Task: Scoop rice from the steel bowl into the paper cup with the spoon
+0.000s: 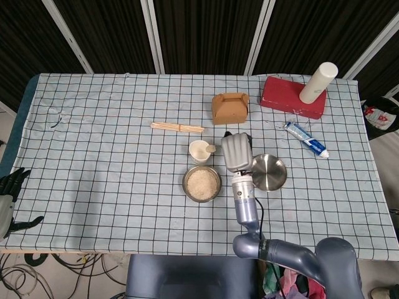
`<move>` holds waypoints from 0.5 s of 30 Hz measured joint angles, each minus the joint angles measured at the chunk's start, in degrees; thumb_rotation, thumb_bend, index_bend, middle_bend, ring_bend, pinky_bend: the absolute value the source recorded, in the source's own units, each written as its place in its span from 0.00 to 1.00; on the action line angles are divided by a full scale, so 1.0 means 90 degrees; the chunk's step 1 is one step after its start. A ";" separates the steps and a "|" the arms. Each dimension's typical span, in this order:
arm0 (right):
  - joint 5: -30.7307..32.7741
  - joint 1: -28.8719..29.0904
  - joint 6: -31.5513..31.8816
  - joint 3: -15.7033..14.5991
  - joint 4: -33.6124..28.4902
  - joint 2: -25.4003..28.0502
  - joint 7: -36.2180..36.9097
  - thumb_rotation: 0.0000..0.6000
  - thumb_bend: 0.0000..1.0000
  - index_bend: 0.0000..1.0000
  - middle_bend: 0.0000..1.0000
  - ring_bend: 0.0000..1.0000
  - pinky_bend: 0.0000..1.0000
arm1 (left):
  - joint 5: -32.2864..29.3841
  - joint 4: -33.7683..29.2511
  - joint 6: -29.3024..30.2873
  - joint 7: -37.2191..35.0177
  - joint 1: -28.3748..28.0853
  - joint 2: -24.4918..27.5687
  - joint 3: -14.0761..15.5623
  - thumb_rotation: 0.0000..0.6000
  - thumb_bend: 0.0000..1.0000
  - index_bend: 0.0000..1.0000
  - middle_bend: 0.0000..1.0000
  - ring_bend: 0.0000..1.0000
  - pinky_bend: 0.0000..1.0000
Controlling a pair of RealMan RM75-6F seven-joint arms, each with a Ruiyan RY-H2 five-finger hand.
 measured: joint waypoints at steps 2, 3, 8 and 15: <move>-0.0138 0.0058 0.0004 -0.0108 0.0151 -0.0021 -0.0013 1.00 0.42 0.63 1.00 1.00 1.00 | 0.0000 -0.0006 -0.0010 -0.0015 -0.0002 0.0009 0.0002 1.00 0.02 0.00 0.00 0.00 0.00; -0.0199 0.0083 0.0006 -0.0155 0.0212 -0.0031 -0.0020 1.00 0.42 0.63 1.00 1.00 1.00 | 0.0000 -0.0008 -0.0012 -0.0014 -0.0003 0.0012 0.0004 1.00 0.02 0.00 0.00 0.00 0.00; -0.0590 0.0213 0.0019 -0.0431 0.0549 -0.0058 -0.0085 1.00 0.42 0.63 1.00 1.00 1.00 | -0.0012 -0.0020 -0.0031 -0.0026 -0.0008 0.0029 0.0006 1.00 0.02 0.00 0.00 0.00 0.00; -0.1198 0.0366 -0.0061 -0.0916 0.0949 0.0002 -0.0298 1.00 0.42 0.63 1.00 1.00 1.00 | -0.0014 -0.0034 -0.0040 -0.0017 -0.0011 0.0035 0.0011 1.00 0.02 0.00 0.00 0.00 0.00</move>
